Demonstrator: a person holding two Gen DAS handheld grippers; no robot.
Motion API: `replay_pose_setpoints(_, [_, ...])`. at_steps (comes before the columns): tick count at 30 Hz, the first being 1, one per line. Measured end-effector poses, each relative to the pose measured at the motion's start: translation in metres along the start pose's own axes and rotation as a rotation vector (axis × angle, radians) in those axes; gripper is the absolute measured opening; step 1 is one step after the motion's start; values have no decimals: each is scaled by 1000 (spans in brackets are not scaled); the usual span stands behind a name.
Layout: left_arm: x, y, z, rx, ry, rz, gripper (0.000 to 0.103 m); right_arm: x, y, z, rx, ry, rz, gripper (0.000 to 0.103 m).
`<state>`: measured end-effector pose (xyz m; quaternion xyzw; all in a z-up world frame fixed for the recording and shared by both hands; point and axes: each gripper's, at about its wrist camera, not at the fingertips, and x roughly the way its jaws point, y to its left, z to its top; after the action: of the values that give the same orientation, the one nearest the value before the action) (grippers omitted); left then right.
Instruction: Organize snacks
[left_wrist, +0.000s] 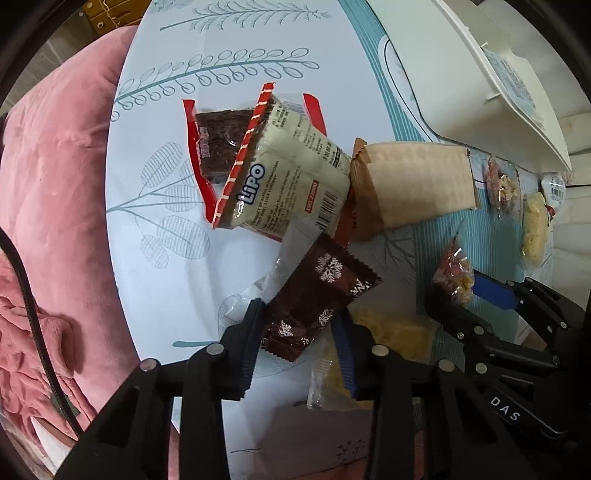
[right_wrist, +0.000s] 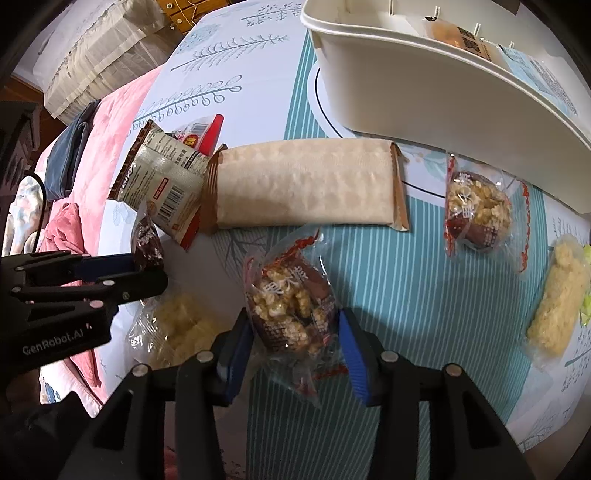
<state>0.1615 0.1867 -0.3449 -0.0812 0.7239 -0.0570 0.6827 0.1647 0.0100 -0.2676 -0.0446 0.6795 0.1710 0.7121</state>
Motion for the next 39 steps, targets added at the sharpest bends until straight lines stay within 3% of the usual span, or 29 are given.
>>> replay_pose_setpoints(3, [-3, -2, -2, -6, -4, -17, 22, -1, -1, -2, 4, 3, 0, 46])
replay_pose_setpoints(12, [-13, -5, -12, -55, -35, -45, 11, -7, -14, -13, 17, -5, 7, 45])
replay_pose_setpoints(26, [-58, 2, -21, -194, -133, -124, 5, -60, -47, -22, -13, -107, 36, 45])
replay_pose_setpoints(39, [-112, -54, -2, -166, -264, -190, 5, -142, -92, -1, -16, -285, 51, 45])
